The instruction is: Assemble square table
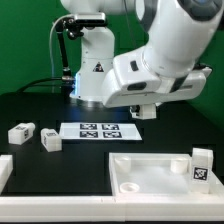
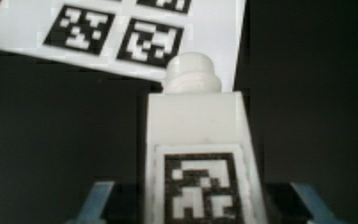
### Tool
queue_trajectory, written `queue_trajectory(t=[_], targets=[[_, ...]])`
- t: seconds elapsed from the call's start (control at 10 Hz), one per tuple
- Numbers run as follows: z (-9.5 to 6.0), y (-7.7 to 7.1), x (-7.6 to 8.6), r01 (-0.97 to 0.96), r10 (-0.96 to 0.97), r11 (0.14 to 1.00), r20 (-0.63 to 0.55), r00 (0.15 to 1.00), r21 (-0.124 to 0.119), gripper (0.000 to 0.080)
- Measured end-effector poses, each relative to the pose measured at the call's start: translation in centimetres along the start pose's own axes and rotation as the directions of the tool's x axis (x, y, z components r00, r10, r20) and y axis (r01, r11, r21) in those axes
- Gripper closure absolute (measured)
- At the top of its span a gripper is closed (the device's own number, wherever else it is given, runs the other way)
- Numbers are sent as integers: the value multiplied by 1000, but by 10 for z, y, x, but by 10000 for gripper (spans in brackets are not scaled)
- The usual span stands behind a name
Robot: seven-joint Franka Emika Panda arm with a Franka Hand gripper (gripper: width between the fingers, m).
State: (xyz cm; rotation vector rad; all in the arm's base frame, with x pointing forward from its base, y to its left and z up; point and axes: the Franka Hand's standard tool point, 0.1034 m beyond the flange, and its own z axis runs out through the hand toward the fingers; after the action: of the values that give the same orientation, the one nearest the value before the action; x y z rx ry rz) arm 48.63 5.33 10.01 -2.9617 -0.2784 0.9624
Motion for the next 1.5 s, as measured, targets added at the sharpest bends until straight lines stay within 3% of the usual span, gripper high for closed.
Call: queue_trajectory(t=[0.1, 0.2, 0.4, 0.5, 0.6, 0.7, 0.9, 1.0, 1.2, 1.3, 1.4, 1.5], targets=[[-4, 3, -1, 9, -9, 1000, -49, 999, 7, 512], [-20, 12, 5, 4, -1, 1000, -83, 997, 31, 512], [-84, 31, 27, 5, 4, 999, -217, 976, 41, 512], [-106, 43, 33, 15, -6, 1000, -282, 959, 27, 512], [-114, 49, 32, 26, -28, 1000, -303, 952, -11, 512], [-117, 49, 40, 18, -22, 1000, -392, 920, -15, 512], [-117, 53, 41, 2, -17, 1000, -490, 872, -31, 512], [-117, 55, 44, -4, -11, 1000, -536, 844, -27, 512], [-122, 56, 63, -24, 59, 998, -610, 790, 64, 512], [-131, 53, 77, -35, 86, 995, -650, 755, 91, 512], [-138, 48, 94, -47, 104, 994, -714, 693, 99, 512], [-143, 48, 104, -55, 97, 995, -761, 641, 81, 512]])
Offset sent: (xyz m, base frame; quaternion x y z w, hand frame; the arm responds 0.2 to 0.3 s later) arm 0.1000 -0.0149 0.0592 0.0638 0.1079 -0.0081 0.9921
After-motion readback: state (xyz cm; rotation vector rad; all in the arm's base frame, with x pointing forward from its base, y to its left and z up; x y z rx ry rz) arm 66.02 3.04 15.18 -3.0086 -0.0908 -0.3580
